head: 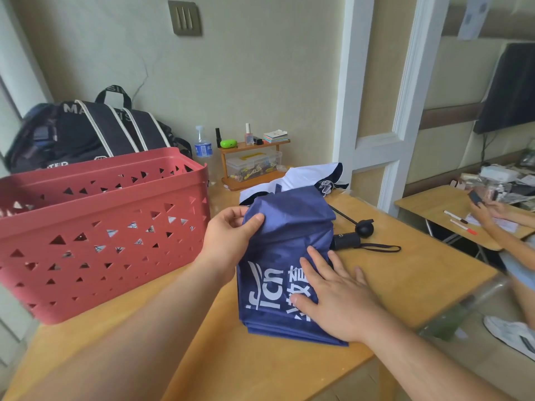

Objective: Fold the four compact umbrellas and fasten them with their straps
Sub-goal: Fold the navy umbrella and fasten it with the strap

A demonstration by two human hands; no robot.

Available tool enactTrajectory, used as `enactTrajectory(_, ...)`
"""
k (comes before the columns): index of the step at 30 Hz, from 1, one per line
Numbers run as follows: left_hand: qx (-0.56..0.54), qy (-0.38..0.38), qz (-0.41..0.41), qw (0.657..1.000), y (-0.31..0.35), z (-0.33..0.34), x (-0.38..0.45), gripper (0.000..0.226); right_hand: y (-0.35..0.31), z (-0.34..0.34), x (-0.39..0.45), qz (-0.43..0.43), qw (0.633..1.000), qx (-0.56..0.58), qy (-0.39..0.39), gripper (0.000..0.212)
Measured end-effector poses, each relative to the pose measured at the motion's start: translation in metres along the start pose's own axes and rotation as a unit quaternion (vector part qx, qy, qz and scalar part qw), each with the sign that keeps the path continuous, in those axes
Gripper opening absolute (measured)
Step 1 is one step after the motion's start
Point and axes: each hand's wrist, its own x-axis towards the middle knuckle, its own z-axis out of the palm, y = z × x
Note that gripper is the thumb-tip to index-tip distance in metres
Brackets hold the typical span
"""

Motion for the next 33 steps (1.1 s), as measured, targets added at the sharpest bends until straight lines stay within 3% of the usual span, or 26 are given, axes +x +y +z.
enactTrajectory(5,0.017,0.02,0.055,0.998,-0.029,-0.009,-0.033,0.01,0.001,0.002,-0.004,-0.013,0.997,0.027,0.074,0.083)
enactTrajectory(9,0.04,0.033,0.096,0.994,-0.038,-0.015,-0.039,0.007,0.004,0.005,-0.01,-0.025,0.981,0.048,0.188,0.059)
enactTrajectory(13,0.039,0.027,0.11,0.993,-0.042,-0.016,-0.042,0.006,0.009,0.005,-0.019,-0.021,0.909,0.199,0.366,0.01)
enactTrajectory(14,0.042,0.026,0.115,0.992,-0.043,-0.017,-0.042,0.007,0.012,0.001,-0.023,0.019,0.887,0.268,0.377,0.013)
enactTrajectory(16,0.054,0.028,0.128,0.99,-0.045,-0.017,-0.042,0.009,0.018,-0.006,-0.026,0.089,0.833,0.408,0.363,0.021)
enactTrajectory(19,0.067,0.033,0.14,0.987,-0.043,-0.017,-0.042,0.01,0.024,-0.018,-0.02,0.088,0.76,0.515,0.387,0.017)
enactTrajectory(20,0.071,0.034,0.139,0.987,-0.044,-0.017,-0.042,0.01,0.023,-0.024,-0.018,0.072,0.762,0.526,0.37,0.015)
enactTrajectory(23,0.081,0.03,0.129,0.988,-0.044,-0.018,-0.044,0.009,0.013,-0.04,-0.012,0.037,0.822,0.512,0.247,0.035)
enactTrajectory(25,0.087,0.03,0.123,0.988,-0.044,-0.021,-0.046,0.009,0.005,-0.046,-0.006,0.047,0.842,0.491,0.218,0.047)
enactTrajectory(29,0.082,0.035,0.111,0.99,-0.041,-0.025,-0.048,0.01,0.0,-0.05,0.004,0.092,0.843,0.468,0.248,0.061)
enactTrajectory(33,0.07,0.024,0.099,0.992,-0.042,-0.027,-0.048,0.011,0.003,-0.048,0.005,0.093,0.811,0.545,0.192,0.061)
